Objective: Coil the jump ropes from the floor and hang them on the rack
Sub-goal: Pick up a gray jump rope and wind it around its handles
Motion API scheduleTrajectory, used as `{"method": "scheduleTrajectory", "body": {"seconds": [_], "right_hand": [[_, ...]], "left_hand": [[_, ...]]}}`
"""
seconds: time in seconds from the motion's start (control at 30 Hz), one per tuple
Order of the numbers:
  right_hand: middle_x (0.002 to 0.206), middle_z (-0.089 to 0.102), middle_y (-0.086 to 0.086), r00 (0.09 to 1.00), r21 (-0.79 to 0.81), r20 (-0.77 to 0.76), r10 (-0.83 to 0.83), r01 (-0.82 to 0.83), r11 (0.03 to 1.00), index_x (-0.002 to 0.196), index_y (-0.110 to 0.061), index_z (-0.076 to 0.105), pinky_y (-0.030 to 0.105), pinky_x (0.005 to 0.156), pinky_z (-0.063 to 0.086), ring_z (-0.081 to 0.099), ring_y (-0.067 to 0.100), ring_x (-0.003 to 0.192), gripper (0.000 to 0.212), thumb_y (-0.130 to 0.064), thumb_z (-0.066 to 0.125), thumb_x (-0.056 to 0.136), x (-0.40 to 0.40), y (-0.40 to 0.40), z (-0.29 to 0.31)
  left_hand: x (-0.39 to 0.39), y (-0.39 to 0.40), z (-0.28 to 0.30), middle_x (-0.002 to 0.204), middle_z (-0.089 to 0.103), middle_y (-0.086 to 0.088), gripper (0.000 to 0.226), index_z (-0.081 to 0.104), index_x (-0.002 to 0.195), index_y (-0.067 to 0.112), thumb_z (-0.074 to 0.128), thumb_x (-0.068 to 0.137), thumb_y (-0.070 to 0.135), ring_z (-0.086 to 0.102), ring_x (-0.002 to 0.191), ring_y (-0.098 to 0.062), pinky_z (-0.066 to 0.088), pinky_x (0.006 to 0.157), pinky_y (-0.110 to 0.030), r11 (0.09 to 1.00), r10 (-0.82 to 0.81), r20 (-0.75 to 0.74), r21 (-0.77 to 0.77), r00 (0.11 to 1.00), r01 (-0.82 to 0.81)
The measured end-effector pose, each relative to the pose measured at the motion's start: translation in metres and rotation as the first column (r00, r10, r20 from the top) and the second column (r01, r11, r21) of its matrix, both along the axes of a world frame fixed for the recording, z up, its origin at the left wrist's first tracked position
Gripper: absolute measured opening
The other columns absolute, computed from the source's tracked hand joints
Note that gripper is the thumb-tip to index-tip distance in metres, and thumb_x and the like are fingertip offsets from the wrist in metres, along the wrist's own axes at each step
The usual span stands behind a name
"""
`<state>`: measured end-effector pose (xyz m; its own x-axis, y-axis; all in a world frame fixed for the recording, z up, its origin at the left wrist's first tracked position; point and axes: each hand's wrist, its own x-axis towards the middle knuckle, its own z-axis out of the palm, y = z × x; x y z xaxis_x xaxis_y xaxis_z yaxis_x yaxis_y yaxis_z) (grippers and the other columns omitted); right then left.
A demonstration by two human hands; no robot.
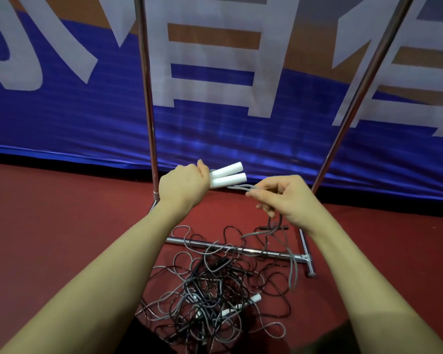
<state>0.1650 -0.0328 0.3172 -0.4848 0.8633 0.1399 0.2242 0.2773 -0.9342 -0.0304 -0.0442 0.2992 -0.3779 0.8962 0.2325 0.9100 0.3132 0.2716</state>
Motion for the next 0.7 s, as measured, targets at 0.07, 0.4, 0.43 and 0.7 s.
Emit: {"method": "scheduleTrajectory", "body": {"seconds": [0.07, 0.4, 0.43, 0.7], "right_hand": [[0.044, 0.054, -0.006, 0.997, 0.033, -0.026, -0.069, 0.070, 0.997, 0.075, -0.003, 0.070, 0.015, 0.044, 0.036, 0.044, 0.003, 0.038, 0.011, -0.007, 0.068, 0.085, 0.003, 0.001, 0.003], [0.040, 0.043, -0.006, 0.960, 0.062, -0.207, -0.188, 0.205, 0.977, 0.061, -0.007, 0.064, 0.030, 0.050, 0.035, 0.035, 0.010, 0.036, 0.021, -0.008, 0.072, 0.080, 0.000, 0.016, 0.000], [0.040, 0.044, -0.007, 0.961, 0.055, -0.208, -0.180, 0.195, 0.979, 0.061, -0.007, 0.063, 0.031, 0.050, 0.036, 0.035, 0.009, 0.035, 0.021, -0.008, 0.072, 0.080, -0.001, 0.017, 0.000], [0.047, 0.041, 0.004, 0.911, -0.089, -0.392, -0.132, 0.105, 0.990, 0.064, -0.004, 0.059, 0.012, 0.039, 0.032, 0.031, 0.004, 0.039, 0.027, -0.005, 0.056, 0.091, -0.011, 0.011, 0.003]], "left_hand": [[0.001, -0.001, 0.001, 0.105, 0.065, -0.019, 0.045, 0.062, 0.107, 0.002, 0.025, 0.103, 0.026, 0.059, 0.099, -0.037, 0.041, 0.077, -0.036, 1.000, -0.015, 0.007, -0.004, 1.000, 0.015], [0.007, -0.017, 0.014, 0.075, 0.058, -0.013, 0.036, 0.038, 0.073, 0.011, 0.026, 0.103, 0.026, 0.057, 0.080, -0.036, 0.029, 0.061, -0.032, 0.939, -0.344, -0.226, -0.084, 0.911, 0.334], [0.006, -0.019, 0.017, 0.075, 0.058, -0.013, 0.036, 0.039, 0.074, 0.012, 0.024, 0.103, 0.027, 0.053, 0.075, -0.035, 0.028, 0.059, -0.032, 0.933, -0.359, -0.247, -0.080, 0.900, 0.350], [0.001, -0.030, 0.028, 0.043, 0.029, 0.002, 0.058, 0.031, 0.049, 0.014, -0.005, 0.081, 0.047, 0.041, 0.055, -0.031, 0.023, 0.055, -0.033, 0.879, -0.432, -0.229, 0.108, 0.872, 0.464]]}}
